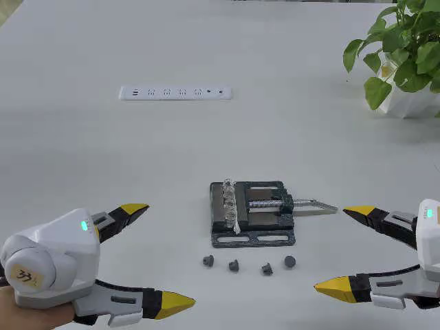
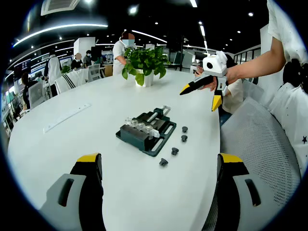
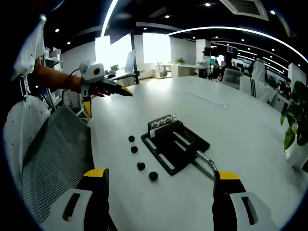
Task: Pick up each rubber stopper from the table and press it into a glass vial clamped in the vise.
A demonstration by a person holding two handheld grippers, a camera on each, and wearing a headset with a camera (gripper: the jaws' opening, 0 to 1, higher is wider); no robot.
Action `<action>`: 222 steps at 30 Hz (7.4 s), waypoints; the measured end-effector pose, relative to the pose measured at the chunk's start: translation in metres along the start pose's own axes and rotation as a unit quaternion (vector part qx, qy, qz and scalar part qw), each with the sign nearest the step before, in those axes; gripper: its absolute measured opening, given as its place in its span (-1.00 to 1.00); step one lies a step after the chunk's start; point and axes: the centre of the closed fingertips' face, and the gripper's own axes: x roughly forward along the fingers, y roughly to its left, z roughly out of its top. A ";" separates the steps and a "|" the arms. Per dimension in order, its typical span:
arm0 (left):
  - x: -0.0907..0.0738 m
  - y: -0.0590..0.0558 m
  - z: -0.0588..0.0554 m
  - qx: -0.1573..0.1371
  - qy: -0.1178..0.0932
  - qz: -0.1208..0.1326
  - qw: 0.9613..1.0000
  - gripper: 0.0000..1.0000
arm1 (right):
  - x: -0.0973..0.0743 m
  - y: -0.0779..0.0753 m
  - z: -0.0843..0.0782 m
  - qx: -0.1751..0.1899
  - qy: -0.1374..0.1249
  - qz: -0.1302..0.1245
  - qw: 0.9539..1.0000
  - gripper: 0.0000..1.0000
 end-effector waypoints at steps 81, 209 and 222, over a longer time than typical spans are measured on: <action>0.004 0.007 -0.011 -0.008 -0.013 0.005 1.000 0.98 | 0.034 0.020 0.020 -0.108 0.120 0.108 0.981 0.28; 0.007 0.004 -0.016 -0.029 -0.037 -0.006 0.999 0.96 | 0.093 -0.006 0.084 -0.290 0.257 0.165 0.907 -0.88; 0.008 0.006 -0.017 -0.034 -0.039 -0.003 0.999 0.96 | 0.128 -0.024 0.109 -0.292 0.250 0.160 0.909 -0.88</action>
